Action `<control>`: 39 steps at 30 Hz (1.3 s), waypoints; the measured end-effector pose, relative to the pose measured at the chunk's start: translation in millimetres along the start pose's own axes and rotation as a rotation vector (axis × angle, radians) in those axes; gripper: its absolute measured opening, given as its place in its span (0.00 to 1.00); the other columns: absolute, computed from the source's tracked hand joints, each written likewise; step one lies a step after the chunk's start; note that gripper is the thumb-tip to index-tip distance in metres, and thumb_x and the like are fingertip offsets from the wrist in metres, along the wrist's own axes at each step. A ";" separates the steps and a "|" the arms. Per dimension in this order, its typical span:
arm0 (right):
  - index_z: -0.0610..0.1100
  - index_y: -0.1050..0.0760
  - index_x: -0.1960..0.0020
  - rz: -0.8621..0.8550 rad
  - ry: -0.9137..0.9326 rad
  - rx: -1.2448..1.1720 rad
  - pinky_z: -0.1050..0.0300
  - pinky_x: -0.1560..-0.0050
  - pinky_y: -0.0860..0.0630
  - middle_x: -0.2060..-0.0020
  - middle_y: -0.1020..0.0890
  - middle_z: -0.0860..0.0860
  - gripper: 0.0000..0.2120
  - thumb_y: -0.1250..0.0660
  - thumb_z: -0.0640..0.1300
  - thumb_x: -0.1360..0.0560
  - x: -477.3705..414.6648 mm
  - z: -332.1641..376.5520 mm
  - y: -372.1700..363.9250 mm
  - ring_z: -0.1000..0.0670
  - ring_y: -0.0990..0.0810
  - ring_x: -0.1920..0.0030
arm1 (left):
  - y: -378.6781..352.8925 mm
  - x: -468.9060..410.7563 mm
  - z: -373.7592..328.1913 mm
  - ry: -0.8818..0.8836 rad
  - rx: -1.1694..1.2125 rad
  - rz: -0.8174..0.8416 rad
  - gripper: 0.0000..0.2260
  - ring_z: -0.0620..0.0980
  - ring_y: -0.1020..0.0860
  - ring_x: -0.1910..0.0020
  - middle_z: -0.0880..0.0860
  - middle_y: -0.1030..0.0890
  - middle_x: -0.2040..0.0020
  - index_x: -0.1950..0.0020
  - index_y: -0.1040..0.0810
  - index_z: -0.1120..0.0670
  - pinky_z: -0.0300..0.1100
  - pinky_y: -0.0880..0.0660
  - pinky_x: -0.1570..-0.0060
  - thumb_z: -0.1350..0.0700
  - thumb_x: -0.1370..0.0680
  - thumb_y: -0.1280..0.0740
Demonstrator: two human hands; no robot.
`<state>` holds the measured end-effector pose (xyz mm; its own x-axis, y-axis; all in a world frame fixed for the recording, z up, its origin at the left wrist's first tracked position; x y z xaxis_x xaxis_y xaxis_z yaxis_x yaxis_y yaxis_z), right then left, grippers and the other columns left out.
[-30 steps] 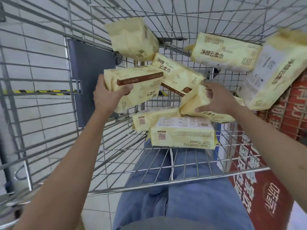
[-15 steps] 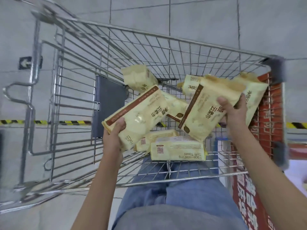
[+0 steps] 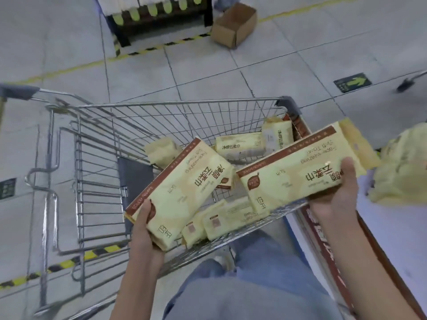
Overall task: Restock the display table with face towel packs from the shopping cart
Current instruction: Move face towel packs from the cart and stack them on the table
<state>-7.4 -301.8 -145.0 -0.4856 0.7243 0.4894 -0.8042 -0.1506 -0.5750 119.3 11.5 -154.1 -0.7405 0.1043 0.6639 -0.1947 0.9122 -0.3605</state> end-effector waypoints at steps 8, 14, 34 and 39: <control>0.49 0.27 0.35 -0.141 0.110 -0.197 0.40 0.35 0.32 0.38 0.21 0.49 0.27 0.32 0.59 0.30 105.9 24.3 75.3 0.45 0.24 0.36 | -35.1 31.4 5.9 0.091 -0.109 0.293 0.19 0.46 0.16 0.63 0.48 0.14 0.60 0.70 0.15 0.46 0.46 0.19 0.67 0.50 0.22 0.38; 0.49 0.19 0.44 -0.330 0.190 -0.294 0.44 0.43 0.27 0.43 0.18 0.48 0.42 0.18 0.60 0.57 173.6 20.2 153.4 0.46 0.19 0.44 | -85.0 62.6 39.0 0.206 -0.249 0.532 0.20 0.48 0.16 0.64 0.49 0.14 0.59 0.70 0.15 0.48 0.47 0.19 0.69 0.51 0.21 0.39; 0.44 0.30 0.33 -0.637 0.482 -0.220 0.44 0.53 0.19 0.44 0.18 0.44 0.34 0.26 0.49 0.37 259.0 154.1 349.5 0.44 0.17 0.47 | -164.7 214.1 244.5 0.447 -0.580 0.869 0.10 0.51 0.16 0.54 0.52 0.15 0.49 0.60 0.13 0.47 0.54 0.22 0.53 0.43 0.33 0.28; 0.46 0.34 0.31 -0.633 0.487 0.328 0.43 0.44 0.22 0.39 0.22 0.45 0.51 0.19 0.55 0.50 246.3 248.3 356.9 0.44 0.20 0.43 | -158.3 218.8 276.0 0.483 -0.491 0.820 0.35 0.56 0.23 0.38 0.54 0.19 0.41 0.50 0.14 0.49 0.59 0.32 0.34 0.42 0.55 0.17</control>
<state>-499.1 -344.2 -66.9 0.2286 0.9338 0.2752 -0.9684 0.2470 -0.0339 -189.4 -219.4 -132.7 -0.1737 0.8053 0.5669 0.6064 0.5410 -0.5828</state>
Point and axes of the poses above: each hand's wrist, its own x-axis away from the middle knuckle, its own y-axis out of the back of the hand, z = x × y, the point moved 4 cm from there along -x, towards the middle knuckle
